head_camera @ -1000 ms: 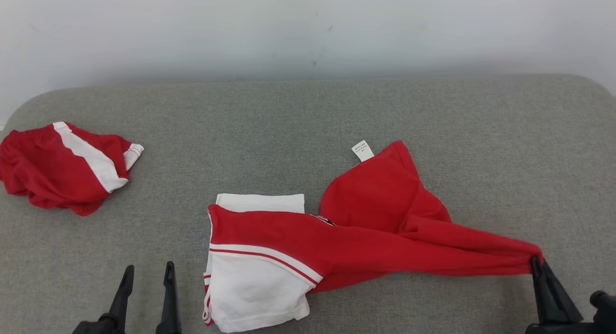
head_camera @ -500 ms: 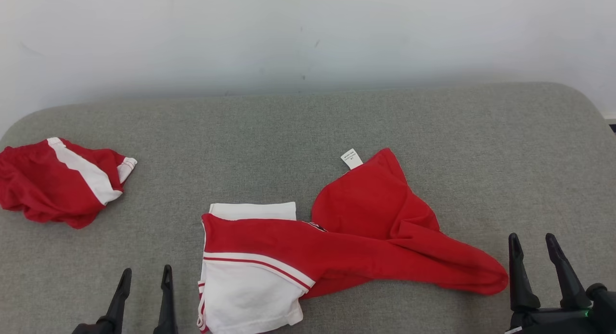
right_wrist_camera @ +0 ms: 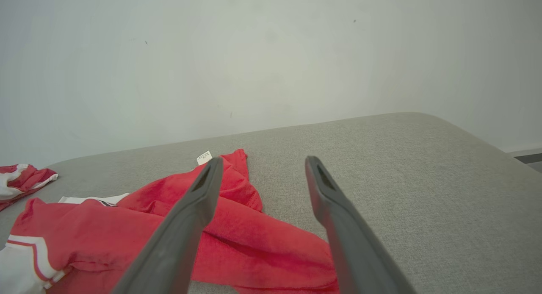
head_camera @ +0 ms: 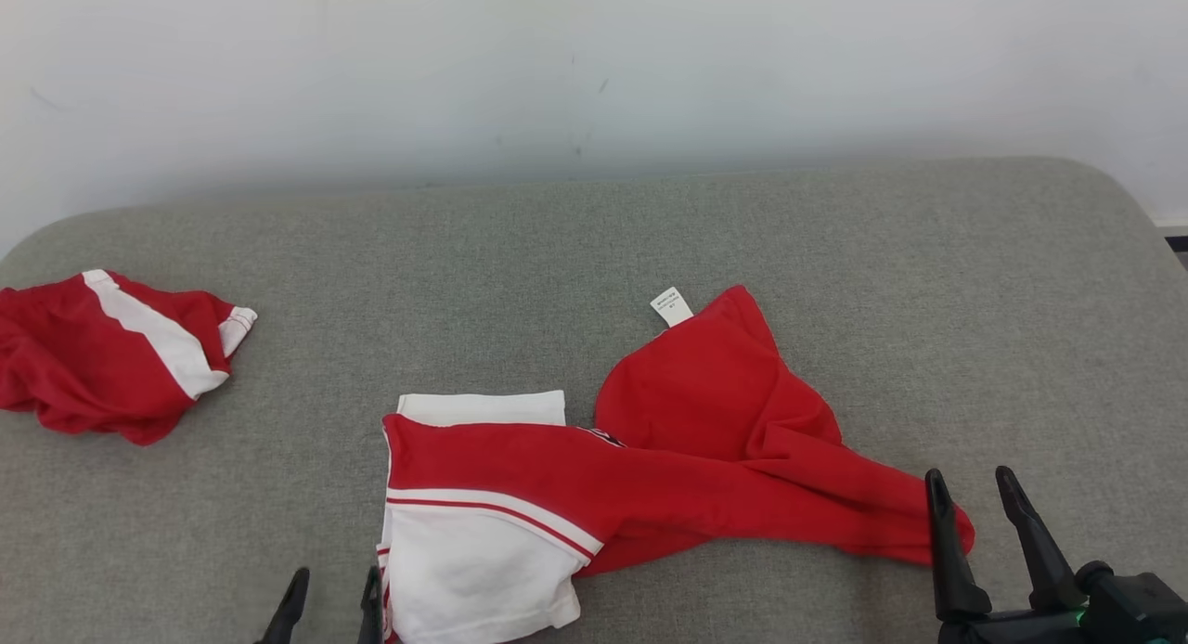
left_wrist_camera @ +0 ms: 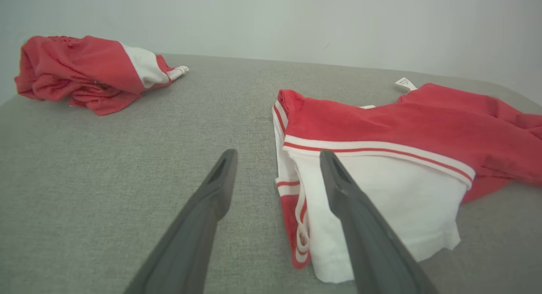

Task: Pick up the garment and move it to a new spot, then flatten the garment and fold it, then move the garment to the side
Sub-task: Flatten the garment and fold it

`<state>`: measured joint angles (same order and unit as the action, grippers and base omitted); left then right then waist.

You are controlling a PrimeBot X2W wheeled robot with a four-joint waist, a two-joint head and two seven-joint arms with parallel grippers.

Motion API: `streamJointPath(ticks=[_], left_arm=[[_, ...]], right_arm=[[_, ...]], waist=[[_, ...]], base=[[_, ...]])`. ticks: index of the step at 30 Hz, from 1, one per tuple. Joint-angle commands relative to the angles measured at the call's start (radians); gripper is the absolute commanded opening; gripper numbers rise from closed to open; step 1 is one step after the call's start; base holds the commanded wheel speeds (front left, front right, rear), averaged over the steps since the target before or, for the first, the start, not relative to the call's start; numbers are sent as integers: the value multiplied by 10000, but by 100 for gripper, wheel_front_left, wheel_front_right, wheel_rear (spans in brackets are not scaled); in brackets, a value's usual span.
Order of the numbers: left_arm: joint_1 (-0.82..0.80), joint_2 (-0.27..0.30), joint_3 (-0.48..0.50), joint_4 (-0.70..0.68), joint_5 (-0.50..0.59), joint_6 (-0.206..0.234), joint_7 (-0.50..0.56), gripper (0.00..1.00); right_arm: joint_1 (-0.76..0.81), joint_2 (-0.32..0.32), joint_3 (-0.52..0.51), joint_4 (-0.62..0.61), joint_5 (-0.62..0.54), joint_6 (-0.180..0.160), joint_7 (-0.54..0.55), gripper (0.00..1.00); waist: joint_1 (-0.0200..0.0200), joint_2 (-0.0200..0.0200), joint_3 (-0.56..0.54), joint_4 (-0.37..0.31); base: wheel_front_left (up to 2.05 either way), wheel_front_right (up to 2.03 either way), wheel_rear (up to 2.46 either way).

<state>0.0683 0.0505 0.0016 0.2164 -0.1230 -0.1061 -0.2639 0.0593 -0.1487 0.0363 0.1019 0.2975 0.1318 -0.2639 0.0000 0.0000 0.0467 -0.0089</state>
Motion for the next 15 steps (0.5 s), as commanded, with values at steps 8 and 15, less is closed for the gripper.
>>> streamJointPath(ticks=[8, 15], left_arm=[[-476, 1, -281, 489, 114, -149, -5, 100], [-742, 49, -911, 595, 321, -238, -5, 100]], right_arm=[[-272, 59, 193, 95, 26, -24, -5, 100], [-347, 60, 256, 172, 85, -24, -5, 100]], waist=[[0, 0, 195, -61], [0, 0, 319, -242]], base=[[0, 0, 0], [0, 0, 0]])
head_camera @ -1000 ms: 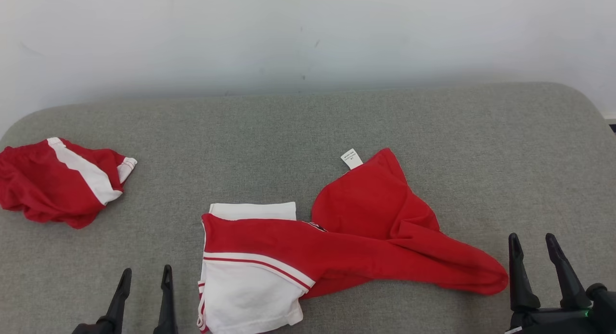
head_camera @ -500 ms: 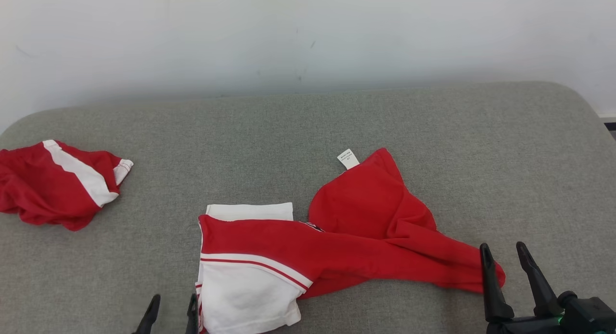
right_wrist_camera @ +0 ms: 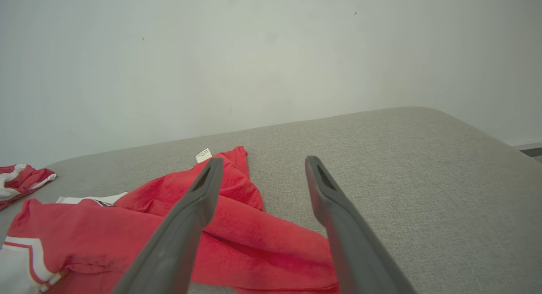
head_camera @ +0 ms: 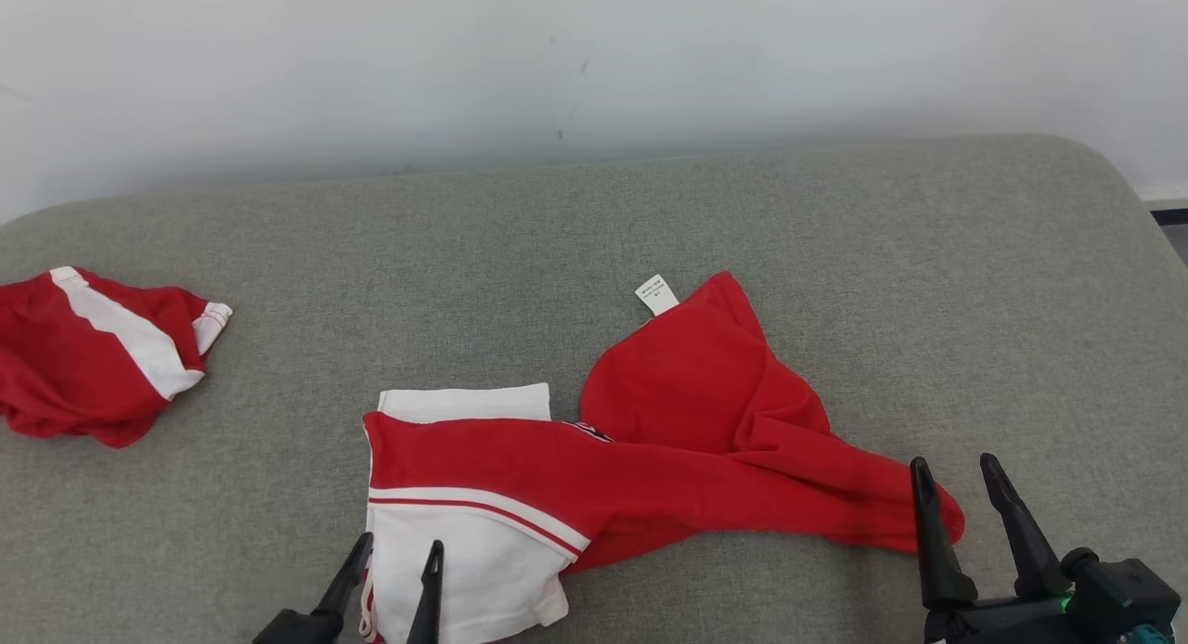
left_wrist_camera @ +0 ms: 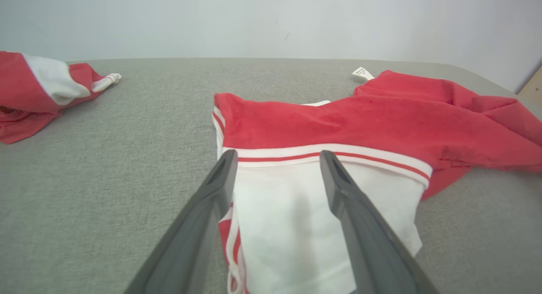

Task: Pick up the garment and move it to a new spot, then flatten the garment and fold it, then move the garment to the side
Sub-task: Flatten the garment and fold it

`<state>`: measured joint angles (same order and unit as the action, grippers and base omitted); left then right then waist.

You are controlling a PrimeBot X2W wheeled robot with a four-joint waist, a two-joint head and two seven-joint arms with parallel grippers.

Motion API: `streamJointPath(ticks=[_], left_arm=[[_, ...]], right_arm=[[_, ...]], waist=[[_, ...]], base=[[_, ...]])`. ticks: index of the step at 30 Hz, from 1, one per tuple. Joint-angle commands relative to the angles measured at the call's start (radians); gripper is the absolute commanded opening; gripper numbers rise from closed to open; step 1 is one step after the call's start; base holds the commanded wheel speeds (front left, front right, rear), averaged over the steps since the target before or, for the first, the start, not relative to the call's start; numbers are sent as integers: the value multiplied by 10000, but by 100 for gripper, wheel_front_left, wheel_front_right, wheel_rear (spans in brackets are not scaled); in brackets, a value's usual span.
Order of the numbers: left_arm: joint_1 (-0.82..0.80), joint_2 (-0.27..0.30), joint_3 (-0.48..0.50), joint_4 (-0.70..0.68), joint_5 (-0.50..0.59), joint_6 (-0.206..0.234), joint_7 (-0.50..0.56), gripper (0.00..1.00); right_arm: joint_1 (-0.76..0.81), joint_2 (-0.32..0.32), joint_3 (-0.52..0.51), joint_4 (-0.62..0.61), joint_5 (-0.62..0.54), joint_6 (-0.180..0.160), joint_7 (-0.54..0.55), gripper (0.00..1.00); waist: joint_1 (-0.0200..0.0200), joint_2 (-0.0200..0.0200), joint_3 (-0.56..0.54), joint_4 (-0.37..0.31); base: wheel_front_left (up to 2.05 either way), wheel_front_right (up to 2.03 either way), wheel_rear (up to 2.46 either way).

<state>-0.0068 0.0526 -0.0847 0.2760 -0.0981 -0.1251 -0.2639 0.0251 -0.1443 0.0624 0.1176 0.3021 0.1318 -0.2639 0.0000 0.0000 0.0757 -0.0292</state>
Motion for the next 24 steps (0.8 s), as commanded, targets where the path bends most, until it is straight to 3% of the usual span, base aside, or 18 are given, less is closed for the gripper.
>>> streamJointPath(ticks=[1, 8, 17, 24], left_arm=[[84, 26, -172, -46, 94, -24, -5, 100], [712, 2, -948, 11, -35, -30, -5, 100], [1340, -14, -651, 405, -395, 282, -5, 100], [972, -9, -395, 865, -486, 256, -5, 100]], right_arm=[[8, 29, -28, 10, 37, -24, -5, 100], [71, 81, -119, -22, 26, -24, -5, 100], [109, 84, -207, 7, 69, -24, -5, 100], [72, 51, -133, 63, 75, -24, -5, 100]], waist=[[0, 0, 43, -60], [0, 0, 133, -108], [0, 0, 180, -101], [0, 0, 177, -119]], base=[[0, 0, 0], [0, 0, 0], [0, 0, 0], [0, 0, 0]])
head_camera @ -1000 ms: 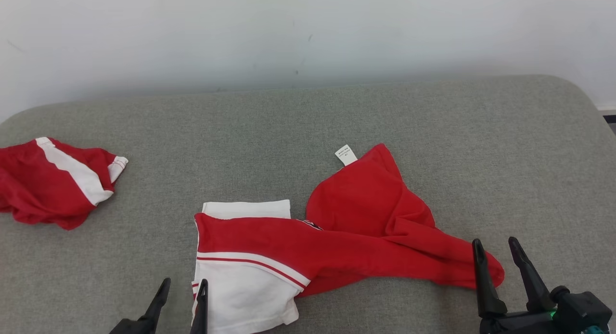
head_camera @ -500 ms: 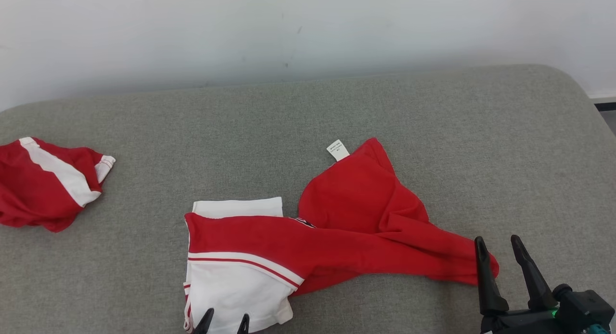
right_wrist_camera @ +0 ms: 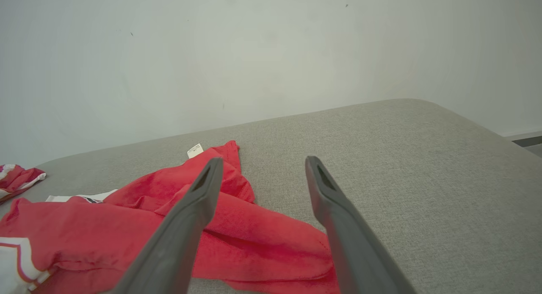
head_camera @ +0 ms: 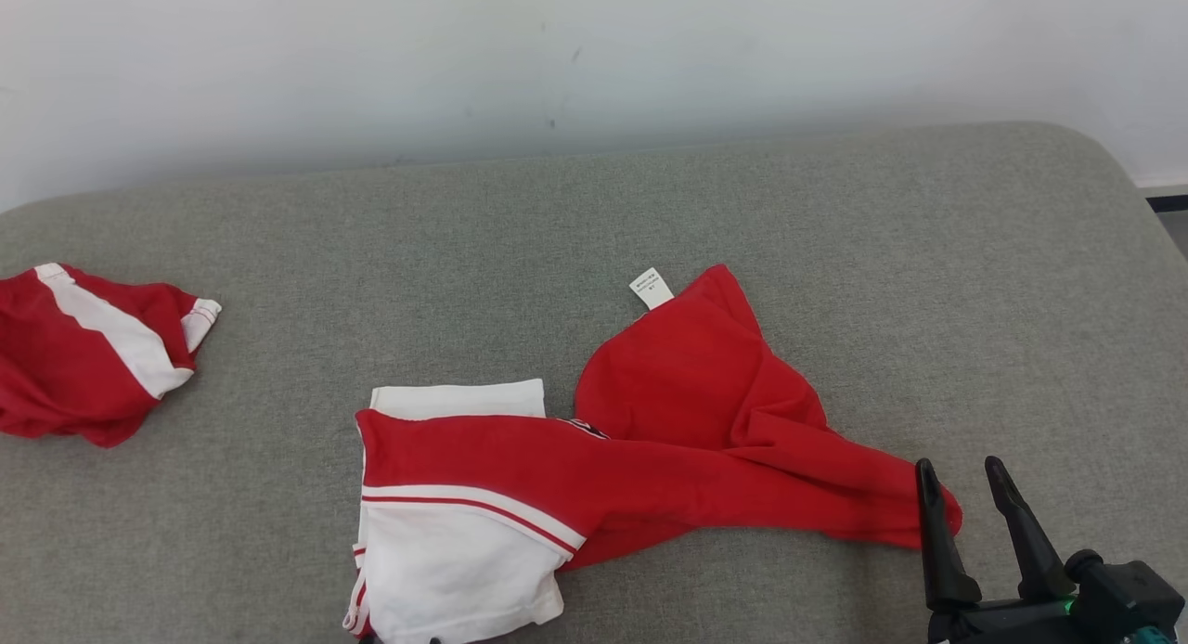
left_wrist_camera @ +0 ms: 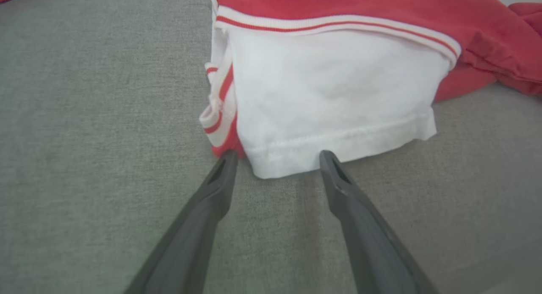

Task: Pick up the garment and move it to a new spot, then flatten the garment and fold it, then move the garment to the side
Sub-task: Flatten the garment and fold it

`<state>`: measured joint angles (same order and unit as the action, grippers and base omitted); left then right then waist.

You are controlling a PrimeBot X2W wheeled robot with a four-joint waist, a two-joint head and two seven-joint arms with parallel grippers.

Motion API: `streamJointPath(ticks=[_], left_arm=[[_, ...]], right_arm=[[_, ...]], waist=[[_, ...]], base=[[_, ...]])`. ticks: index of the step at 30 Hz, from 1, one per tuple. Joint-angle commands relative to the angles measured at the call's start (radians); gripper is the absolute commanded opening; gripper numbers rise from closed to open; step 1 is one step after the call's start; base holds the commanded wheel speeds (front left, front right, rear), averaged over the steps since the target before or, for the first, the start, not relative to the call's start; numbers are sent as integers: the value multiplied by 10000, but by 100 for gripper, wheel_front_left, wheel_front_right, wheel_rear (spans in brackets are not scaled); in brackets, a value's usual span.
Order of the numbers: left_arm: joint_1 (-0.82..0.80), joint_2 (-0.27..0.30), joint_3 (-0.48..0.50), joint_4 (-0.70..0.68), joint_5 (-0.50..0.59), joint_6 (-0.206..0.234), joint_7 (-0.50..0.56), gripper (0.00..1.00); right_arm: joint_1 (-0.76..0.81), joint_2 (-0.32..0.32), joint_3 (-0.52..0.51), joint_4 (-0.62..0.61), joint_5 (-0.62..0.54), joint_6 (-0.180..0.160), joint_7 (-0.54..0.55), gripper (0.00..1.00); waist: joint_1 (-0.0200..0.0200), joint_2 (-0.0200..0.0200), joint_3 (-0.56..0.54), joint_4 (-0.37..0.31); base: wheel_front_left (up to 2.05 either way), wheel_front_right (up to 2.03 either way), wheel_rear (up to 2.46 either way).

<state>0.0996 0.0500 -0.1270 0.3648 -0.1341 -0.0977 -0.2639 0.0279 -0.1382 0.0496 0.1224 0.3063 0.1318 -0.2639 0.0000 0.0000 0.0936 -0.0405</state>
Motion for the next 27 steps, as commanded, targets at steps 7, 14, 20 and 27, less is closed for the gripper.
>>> streamJointPath(ticks=[7, 14, 20, 27], left_arm=[[-745, 10, 115, 660, -97, -146, -3, 100], [-762, 14, -96, 529, -531, -259, -5, 0], [-238, 10, -368, -743, -816, -312, -3, 0], [762, 98, -726, -2306, -1056, -303, -3, 0]], right_arm=[[20, -86, 42, 90, 78, -24, -5, 100], [104, -88, -8, 120, 89, -24, -5, 100], [307, 12, -220, 132, 92, -24, -5, 100], [450, 56, -298, 210, 141, -24, -5, 100]], waist=[[0, 0, -16, -48], [0, 0, -56, -42], [0, 0, -208, 236], [0, 0, -466, 639]], base=[[0, 0, 0], [0, 0, 0], [0, 0, 0], [0, 0, 0]])
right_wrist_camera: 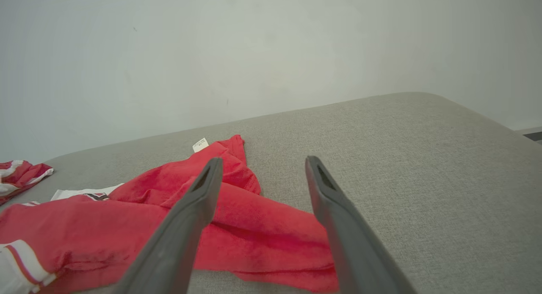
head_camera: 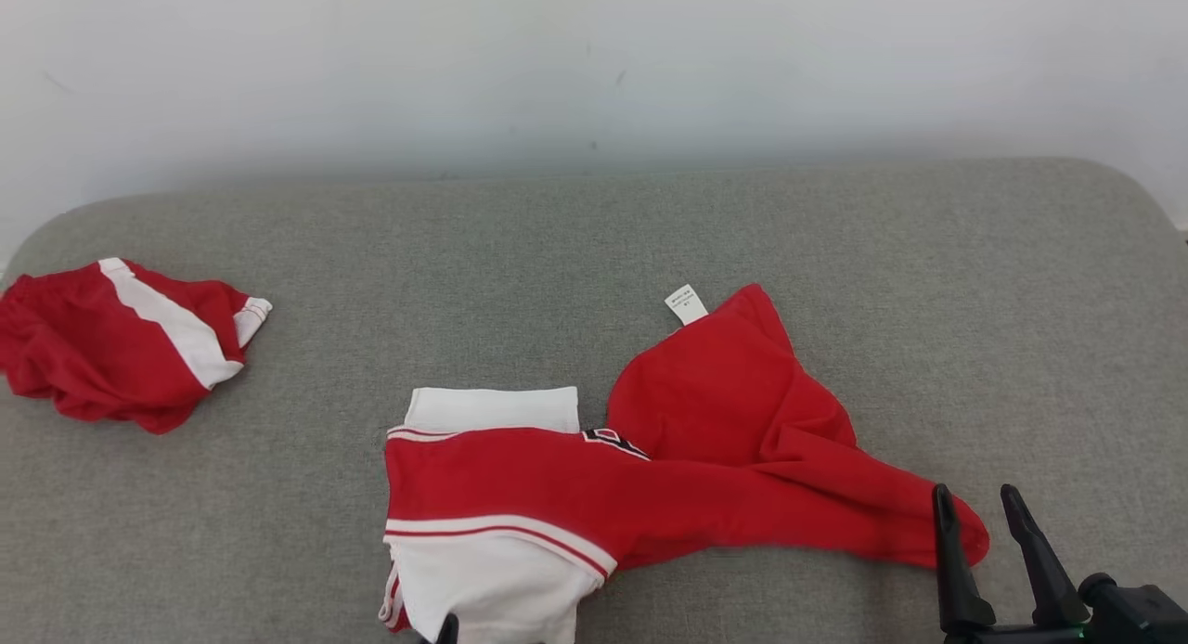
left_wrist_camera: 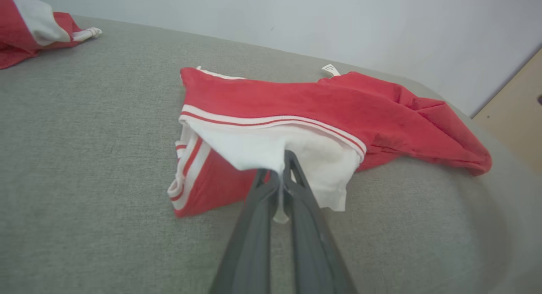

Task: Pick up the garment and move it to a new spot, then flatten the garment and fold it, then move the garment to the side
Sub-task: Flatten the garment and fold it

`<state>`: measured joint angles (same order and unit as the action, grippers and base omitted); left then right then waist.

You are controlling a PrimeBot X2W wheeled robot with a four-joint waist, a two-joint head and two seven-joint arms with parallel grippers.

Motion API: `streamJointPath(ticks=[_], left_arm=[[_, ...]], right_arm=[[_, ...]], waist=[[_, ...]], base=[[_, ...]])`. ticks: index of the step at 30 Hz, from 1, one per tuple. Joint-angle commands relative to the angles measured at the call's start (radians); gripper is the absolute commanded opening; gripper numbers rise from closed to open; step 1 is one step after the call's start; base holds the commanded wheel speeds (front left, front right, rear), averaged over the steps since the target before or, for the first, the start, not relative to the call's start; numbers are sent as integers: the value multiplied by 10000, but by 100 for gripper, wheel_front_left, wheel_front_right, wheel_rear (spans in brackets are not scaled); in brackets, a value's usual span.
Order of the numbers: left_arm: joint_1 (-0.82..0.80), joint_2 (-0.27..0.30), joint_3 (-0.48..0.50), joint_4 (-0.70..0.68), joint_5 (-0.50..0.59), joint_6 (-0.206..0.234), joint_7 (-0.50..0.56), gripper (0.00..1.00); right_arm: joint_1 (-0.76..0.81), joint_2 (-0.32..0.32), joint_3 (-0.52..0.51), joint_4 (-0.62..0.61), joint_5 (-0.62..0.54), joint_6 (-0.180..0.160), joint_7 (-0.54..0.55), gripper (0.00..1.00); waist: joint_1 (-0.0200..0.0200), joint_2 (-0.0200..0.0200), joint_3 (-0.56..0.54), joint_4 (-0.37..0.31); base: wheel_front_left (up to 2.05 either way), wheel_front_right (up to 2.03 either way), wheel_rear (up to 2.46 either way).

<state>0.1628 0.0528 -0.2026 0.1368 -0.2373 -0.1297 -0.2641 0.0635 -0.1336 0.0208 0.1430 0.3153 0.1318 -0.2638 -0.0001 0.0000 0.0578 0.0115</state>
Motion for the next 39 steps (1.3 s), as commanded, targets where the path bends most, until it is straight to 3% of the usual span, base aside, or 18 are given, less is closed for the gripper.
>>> streamJointPath(ticks=[1, 12, 13, 14, 15, 20, 29, 39], left_arm=[[330, 140, -22, -141, -45, 16, 2, 0], [1812, 503, -125, -355, -290, 137, 705, 2], [1693, 591, -111, -300, -143, 198, 616, 28], [1575, 595, -71, -243, -191, 236, 547, 73], [1466, 609, -79, -199, -176, 210, 488, 98], [496, 986, 237, -497, -2, 200, 244, 100], [-2317, 2394, 1012, -845, -148, 106, 716, 100], [-5393, 3479, 1243, 685, -1004, 4, 1662, 100]], right_arm=[[118, 15, -24, 14, 52, -24, -7, 100], [300, 63, -241, 106, 94, -24, -7, 100], [298, 63, -222, 132, 86, -24, -7, 100], [288, 64, -202, 148, 78, -24, -9, 100], [274, 68, -184, 168, 77, -24, -7, 100], [105, 1, -131, 242, 99, -24, -7, 100], [-216, 51, -123, 364, 97, -24, -7, 100], [-854, 309, -198, 369, 55, -24, -7, 100]], waist=[[1, 0, -137, 161], [1, 0, -197, 510], [1, 0, -213, 515], [1, 0, -226, 519], [1, 0, -244, 518], [1, 0, -236, 354], [1, 0, 224, -455], [1, 0, 1289, -1551]], base=[[0, 0, 0], [0, 0, 0], [0, 0, 0], [0, 0, 0], [0, 0, 0], [0, 0, 0], [0, 0, 0], [0, 0, 0]])
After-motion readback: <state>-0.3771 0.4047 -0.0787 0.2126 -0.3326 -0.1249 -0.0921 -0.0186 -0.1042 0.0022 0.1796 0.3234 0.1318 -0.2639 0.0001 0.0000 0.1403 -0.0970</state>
